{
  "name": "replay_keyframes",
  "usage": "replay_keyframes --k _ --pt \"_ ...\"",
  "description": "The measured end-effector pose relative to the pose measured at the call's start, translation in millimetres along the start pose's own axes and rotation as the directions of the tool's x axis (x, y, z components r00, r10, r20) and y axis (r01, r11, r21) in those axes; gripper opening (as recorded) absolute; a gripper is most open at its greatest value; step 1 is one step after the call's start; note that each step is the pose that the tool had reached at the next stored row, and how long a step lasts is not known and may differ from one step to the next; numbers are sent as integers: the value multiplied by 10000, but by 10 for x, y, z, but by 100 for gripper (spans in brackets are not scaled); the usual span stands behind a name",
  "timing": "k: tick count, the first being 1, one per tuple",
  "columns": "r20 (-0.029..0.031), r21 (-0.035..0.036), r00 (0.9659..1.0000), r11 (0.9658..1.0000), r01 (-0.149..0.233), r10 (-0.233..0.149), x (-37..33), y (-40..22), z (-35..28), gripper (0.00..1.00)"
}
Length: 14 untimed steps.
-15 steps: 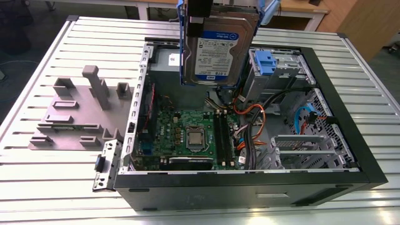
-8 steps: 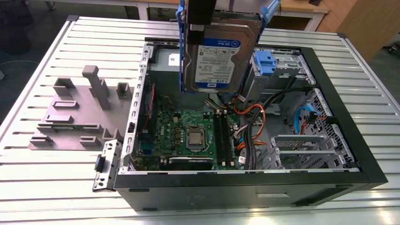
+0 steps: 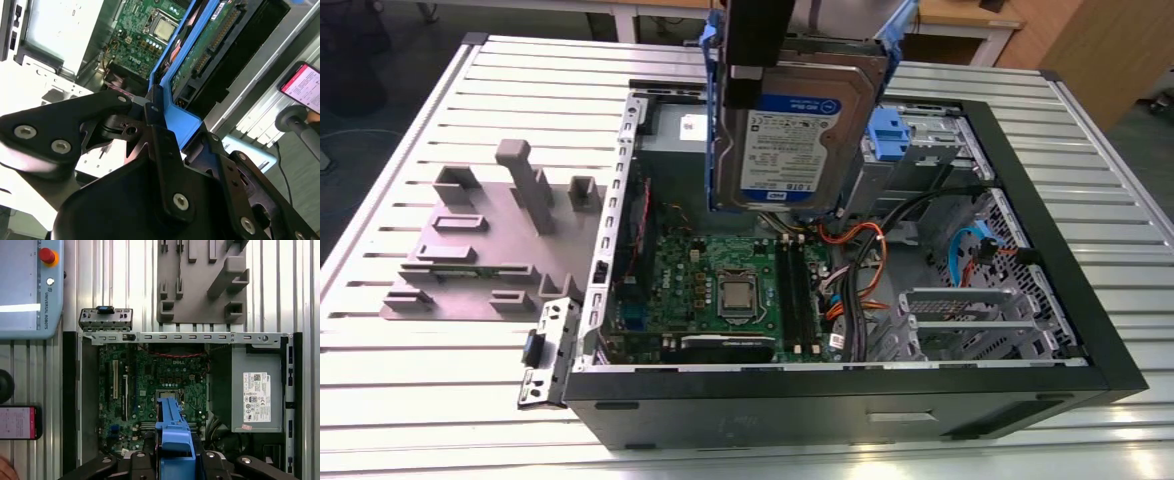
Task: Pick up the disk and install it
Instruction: 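Insert the disk into the insertion slot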
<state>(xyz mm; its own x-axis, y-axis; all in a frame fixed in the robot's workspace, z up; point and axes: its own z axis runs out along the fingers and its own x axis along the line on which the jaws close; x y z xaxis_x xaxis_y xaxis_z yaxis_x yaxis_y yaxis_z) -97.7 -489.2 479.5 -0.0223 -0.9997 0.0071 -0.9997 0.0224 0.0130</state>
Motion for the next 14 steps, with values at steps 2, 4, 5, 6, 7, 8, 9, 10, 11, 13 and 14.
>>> replay_keyframes --k 2,4,5,6,7,8,9,10,11,13,14 --pt "-1 1 10000 10000 0 0 1 -55 0 36" --pt "-3 1 10000 10000 -1 1 0 -118 0 36" --pt "-5 1 10000 10000 0 0 -1 -142 -1 36" --pt "-10 0 10000 10000 0 0 0 -156 1 36" --pt "-16 2 10000 10000 0 0 1 -164 2 36" --pt "-25 1 10000 10000 0 0 6 -169 2 36" --pt "-32 1 10000 10000 0 0 15 -172 3 36" --pt "-33 2 10000 10000 0 0 34 -173 6 36" --pt "-35 1 10000 10000 0 0 53 -174 8 36" --pt "-41 1 10000 10000 0 0 90 -178 12 36" --pt "-42 2 10000 10000 -1 1 105 -187 15 36"
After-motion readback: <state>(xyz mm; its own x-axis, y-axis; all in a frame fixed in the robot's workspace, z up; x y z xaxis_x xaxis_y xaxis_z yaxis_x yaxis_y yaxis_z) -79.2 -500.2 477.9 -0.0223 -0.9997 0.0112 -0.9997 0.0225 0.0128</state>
